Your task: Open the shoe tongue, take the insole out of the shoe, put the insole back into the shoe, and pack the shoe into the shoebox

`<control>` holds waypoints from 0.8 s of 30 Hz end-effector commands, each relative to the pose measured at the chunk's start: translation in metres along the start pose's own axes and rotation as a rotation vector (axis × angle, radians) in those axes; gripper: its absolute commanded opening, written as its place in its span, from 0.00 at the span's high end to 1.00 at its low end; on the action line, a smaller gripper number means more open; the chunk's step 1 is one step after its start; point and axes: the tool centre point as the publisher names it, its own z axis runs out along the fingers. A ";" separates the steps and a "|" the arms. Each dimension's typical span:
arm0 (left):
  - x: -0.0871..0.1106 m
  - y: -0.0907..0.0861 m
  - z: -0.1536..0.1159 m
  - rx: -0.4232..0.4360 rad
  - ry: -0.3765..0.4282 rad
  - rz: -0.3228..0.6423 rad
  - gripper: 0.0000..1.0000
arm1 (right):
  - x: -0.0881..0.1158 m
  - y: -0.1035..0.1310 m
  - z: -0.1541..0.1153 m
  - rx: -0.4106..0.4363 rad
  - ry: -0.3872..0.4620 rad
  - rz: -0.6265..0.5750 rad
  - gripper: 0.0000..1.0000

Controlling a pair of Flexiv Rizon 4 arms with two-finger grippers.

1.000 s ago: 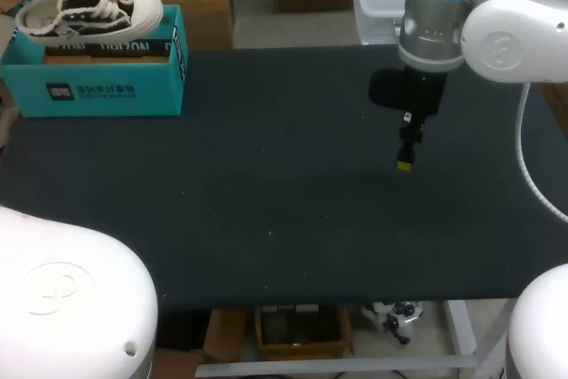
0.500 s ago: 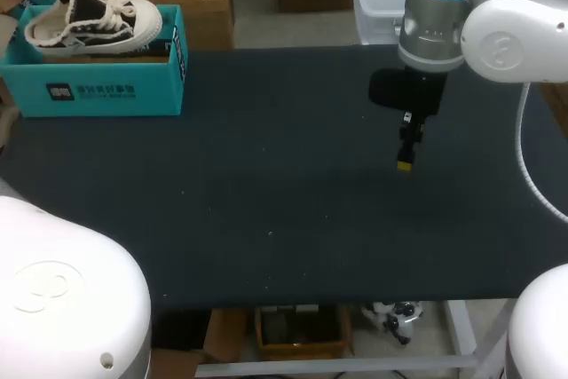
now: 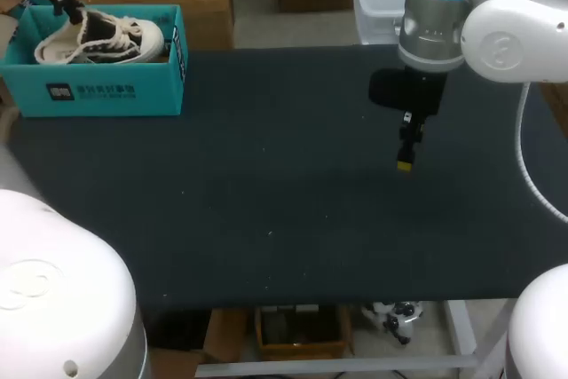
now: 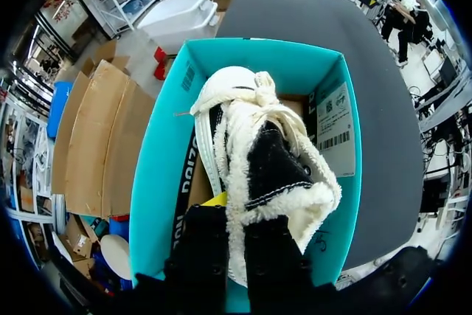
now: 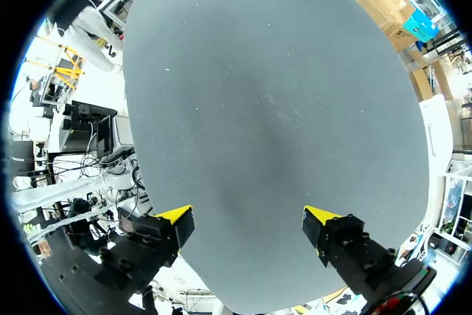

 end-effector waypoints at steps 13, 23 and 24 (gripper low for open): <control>-0.007 0.007 0.027 -0.007 0.128 -0.033 0.00 | 0.000 0.000 -0.001 0.002 0.001 0.000 0.00; 0.020 -0.024 -0.013 0.007 0.106 0.014 0.00 | 0.000 0.000 -0.001 0.002 0.001 0.000 0.00; 0.023 -0.027 -0.018 0.006 0.101 0.017 0.00 | 0.000 0.000 -0.001 0.002 0.001 0.000 0.00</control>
